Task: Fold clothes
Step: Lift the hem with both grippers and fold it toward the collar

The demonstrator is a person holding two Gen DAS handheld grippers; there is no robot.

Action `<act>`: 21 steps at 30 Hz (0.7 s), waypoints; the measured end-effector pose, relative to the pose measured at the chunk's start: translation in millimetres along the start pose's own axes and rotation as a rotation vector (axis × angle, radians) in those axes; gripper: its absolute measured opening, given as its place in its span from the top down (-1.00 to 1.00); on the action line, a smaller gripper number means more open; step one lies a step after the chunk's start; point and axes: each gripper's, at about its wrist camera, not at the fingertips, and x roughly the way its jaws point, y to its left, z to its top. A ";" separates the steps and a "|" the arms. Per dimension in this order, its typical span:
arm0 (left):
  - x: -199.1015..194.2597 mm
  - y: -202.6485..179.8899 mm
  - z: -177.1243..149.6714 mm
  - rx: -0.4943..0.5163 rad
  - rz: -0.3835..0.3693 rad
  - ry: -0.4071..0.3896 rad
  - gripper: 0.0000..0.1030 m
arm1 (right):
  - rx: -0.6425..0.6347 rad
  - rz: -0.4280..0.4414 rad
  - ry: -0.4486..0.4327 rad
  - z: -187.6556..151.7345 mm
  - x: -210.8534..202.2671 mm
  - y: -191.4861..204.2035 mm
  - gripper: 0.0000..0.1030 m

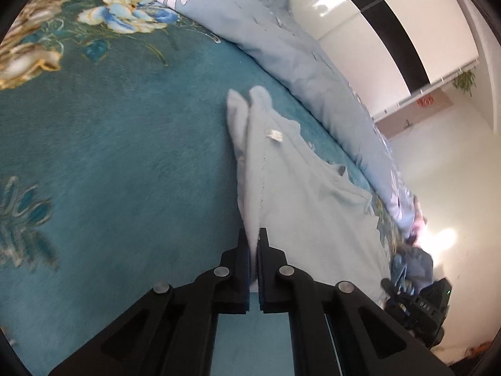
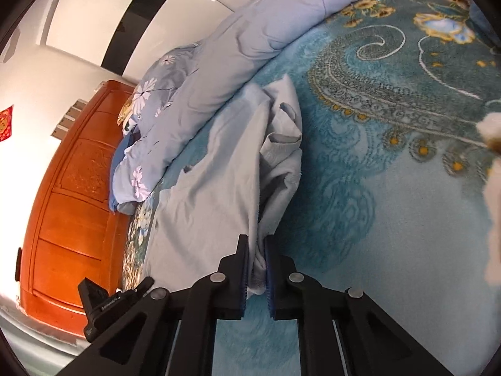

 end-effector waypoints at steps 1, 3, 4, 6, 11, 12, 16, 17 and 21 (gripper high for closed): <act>-6.3 1.9 -4.3 0.011 0.002 0.005 0.93 | -0.008 -0.005 0.001 -5.4 -4.3 2.8 0.81; -24.9 6.1 -18.6 0.033 0.000 0.015 0.94 | -0.008 -0.003 0.010 -21.7 -15.4 5.5 0.81; -36.0 9.4 -27.8 0.046 0.000 0.018 0.93 | -0.011 0.001 0.014 -31.4 -22.2 5.4 0.81; -52.6 16.7 -45.5 0.063 -0.003 0.027 0.93 | -0.026 -0.001 0.024 -55.5 -37.2 6.0 0.81; -81.4 35.3 -93.0 0.098 0.022 0.051 0.93 | -0.018 -0.017 0.063 -115.5 -61.6 -2.8 0.81; -82.2 38.2 -99.2 0.113 0.031 0.058 0.93 | -0.023 -0.028 0.067 -122.8 -63.1 -2.8 0.81; -71.3 44.1 -99.1 0.112 0.036 0.069 0.92 | -0.020 -0.059 0.081 -132.0 -63.2 -7.1 0.81; -68.6 43.7 -98.1 0.117 0.038 0.072 0.92 | -0.020 -0.065 0.080 -130.7 -62.1 -6.9 0.81; -67.6 42.9 -98.3 0.145 0.048 0.078 0.90 | -0.064 -0.114 0.096 -126.5 -57.1 -0.7 0.80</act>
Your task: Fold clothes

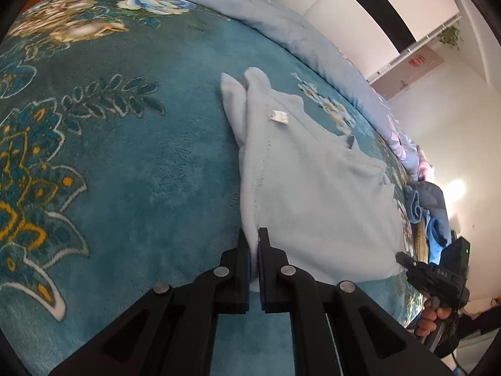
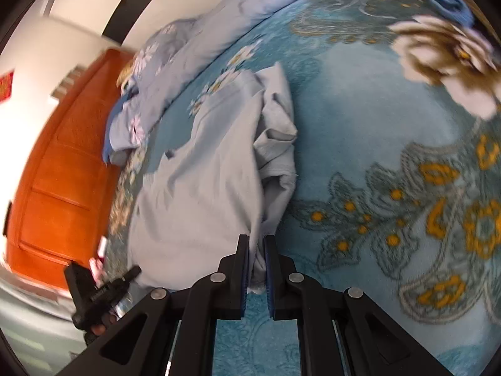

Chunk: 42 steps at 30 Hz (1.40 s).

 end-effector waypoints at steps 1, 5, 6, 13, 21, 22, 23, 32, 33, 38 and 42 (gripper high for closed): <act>-1.5 -1.1 -0.1 0.014 0.005 0.003 0.87 | -0.006 -0.001 0.010 0.7 1.0 1.1 0.75; -19.4 -3.5 -0.8 0.084 0.071 -0.007 0.51 | -0.020 -0.018 -0.005 0.5 -8.6 3.7 0.60; -27.8 -3.3 0.1 0.106 0.079 -0.027 0.42 | -0.039 -0.040 -0.020 0.5 -13.7 5.8 0.54; -47.7 -25.8 49.4 0.294 0.113 -0.105 0.02 | -0.215 -0.152 -0.077 34.2 -36.5 30.3 0.24; 10.2 -59.5 122.1 0.408 0.112 -0.059 0.00 | -0.362 -0.173 -0.047 96.2 2.6 74.0 0.21; 18.1 -61.6 126.4 0.420 0.126 -0.053 0.00 | -0.370 -0.172 -0.039 103.1 9.8 75.1 0.21; 29.1 -64.8 130.8 0.443 0.144 -0.046 0.00 | -0.375 -0.172 -0.033 108.7 16.3 75.3 0.21; 94.3 -63.2 148.1 0.510 0.183 0.036 0.00 | -0.402 -0.183 0.011 144.7 62.5 68.5 0.21; 98.2 -62.9 148.4 0.517 0.184 0.040 0.00 | -0.413 -0.192 0.016 147.4 65.6 67.4 0.21; 107.4 -59.3 150.7 0.545 0.207 0.038 0.47 | -0.449 -0.215 0.040 160.7 77.7 60.5 0.21; 107.9 -55.2 154.1 0.532 0.174 0.032 0.82 | -0.458 -0.226 0.057 168.5 86.3 55.2 0.21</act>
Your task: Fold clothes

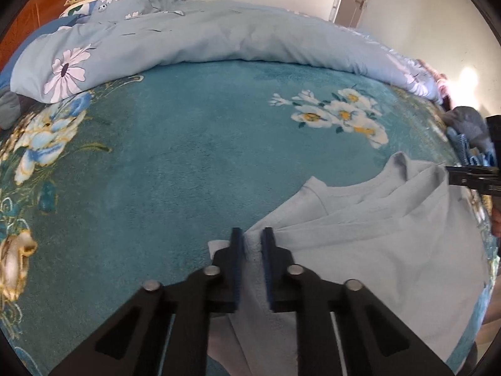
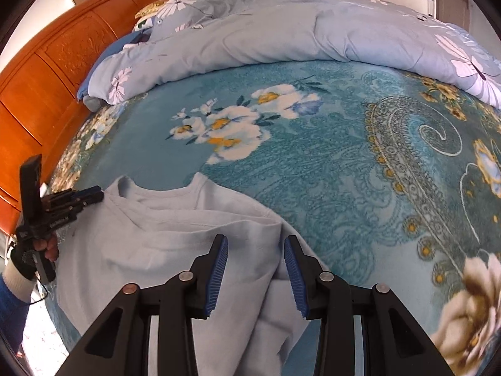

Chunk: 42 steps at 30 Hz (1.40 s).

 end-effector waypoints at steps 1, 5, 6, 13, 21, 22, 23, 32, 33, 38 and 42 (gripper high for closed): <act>-1.1 -0.7 -0.8 0.004 -0.001 -0.009 0.84 | 0.001 0.003 0.006 0.7 2.2 -0.8 0.21; -13.3 3.6 -2.4 -0.044 -0.050 -0.064 0.86 | 0.008 0.051 -0.015 1.1 1.6 -0.5 0.25; -18.3 6.0 -2.1 -0.061 -0.083 -0.075 0.86 | 0.009 0.061 -0.020 1.0 0.4 0.1 0.35; -50.8 12.3 8.2 -0.092 -0.154 -0.176 0.87 | -0.004 0.036 -0.098 4.1 -27.3 0.0 0.91; -25.9 34.0 13.9 -0.154 -0.100 -0.127 0.87 | 0.037 -0.006 -0.091 19.7 -18.0 -14.6 0.92; -18.1 35.9 12.2 -0.161 -0.092 -0.107 0.87 | 0.045 -0.008 -0.079 19.4 -11.7 -16.3 0.92; -10.6 37.8 10.4 -0.168 -0.085 -0.087 0.87 | 0.053 -0.010 -0.067 18.7 -5.4 -17.8 0.92; 6.7 40.9 -2.3 -0.188 -0.073 -0.042 0.86 | 0.108 -0.004 -0.013 9.6 26.2 -29.5 0.92; 7.1 40.6 -2.3 -0.188 -0.070 -0.040 0.86 | 0.110 -0.004 -0.013 9.5 26.7 -29.6 0.92; 1.4 33.1 2.8 -0.168 -0.027 -0.020 0.81 | 0.136 -0.014 -0.029 9.6 22.5 -27.1 0.88; -18.1 22.2 8.1 -0.140 -0.011 -0.038 0.68 | 0.147 -0.012 -0.064 9.9 6.3 -18.9 0.85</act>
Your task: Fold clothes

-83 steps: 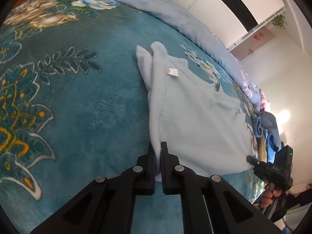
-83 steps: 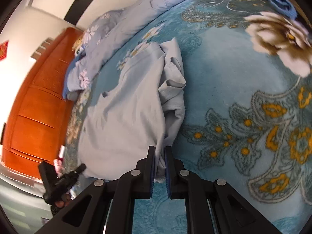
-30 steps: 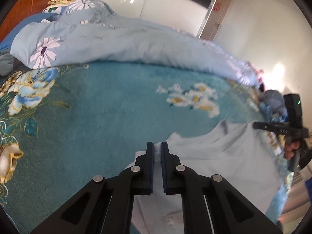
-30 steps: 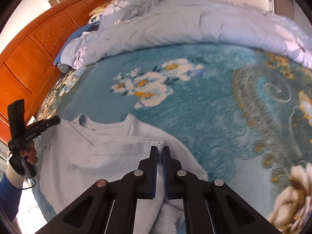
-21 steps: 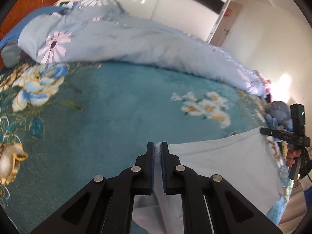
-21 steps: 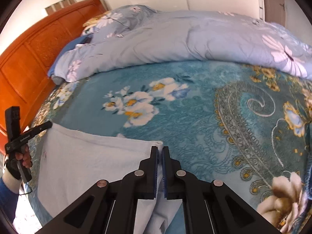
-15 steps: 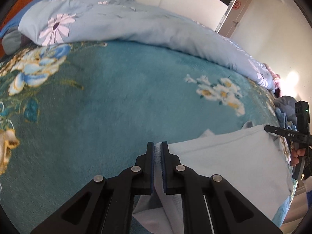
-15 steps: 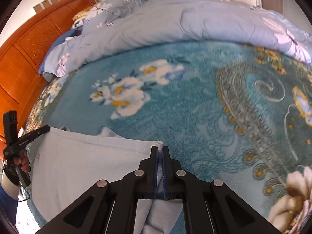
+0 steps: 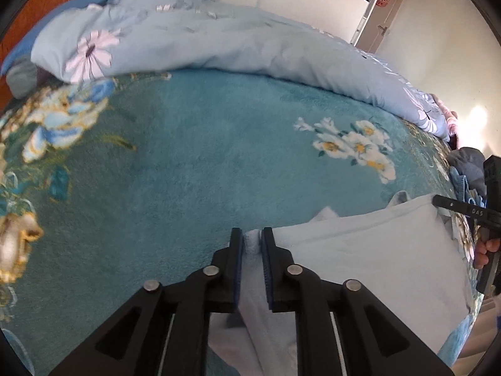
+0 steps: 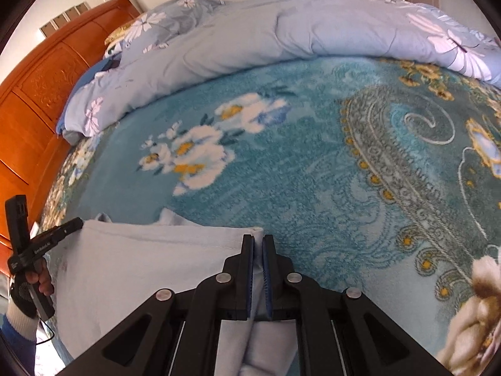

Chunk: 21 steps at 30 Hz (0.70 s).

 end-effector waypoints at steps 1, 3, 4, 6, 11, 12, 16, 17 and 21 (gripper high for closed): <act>-5.6 -3.3 0.0 0.007 0.005 -0.006 0.56 | 0.002 0.002 -0.006 -0.2 -5.6 2.5 0.85; -22.5 -13.0 -4.2 0.025 0.037 -0.023 0.32 | 0.004 0.013 -0.022 -2.6 -18.7 8.1 0.82; -29.6 -17.1 -8.5 0.018 0.049 -0.044 0.15 | 0.004 0.023 -0.033 -5.2 -26.6 11.4 0.67; -44.4 -26.1 -20.4 0.008 0.055 -0.079 -0.12 | -0.006 0.032 -0.051 -15.8 -41.9 20.4 0.32; -70.0 -48.3 -64.0 -0.038 0.007 -0.134 -0.43 | -0.046 0.039 -0.056 -53.6 -69.7 46.2 -0.09; -72.1 -52.3 -73.0 -0.048 -0.005 -0.130 -0.48 | -0.059 0.039 -0.052 -63.4 -74.3 52.3 -0.13; -81.7 -66.7 -102.2 -0.042 -0.004 -0.119 -0.53 | -0.080 0.057 -0.049 -97.5 -87.4 68.2 -0.25; -84.3 -69.3 -107.3 -0.040 -0.006 -0.119 -0.54 | -0.084 0.058 -0.050 -105.4 -90.3 71.8 -0.34; -95.8 -74.3 -133.5 -0.081 -0.018 -0.127 -0.61 | -0.078 0.068 -0.059 -134.8 -101.4 82.1 -0.47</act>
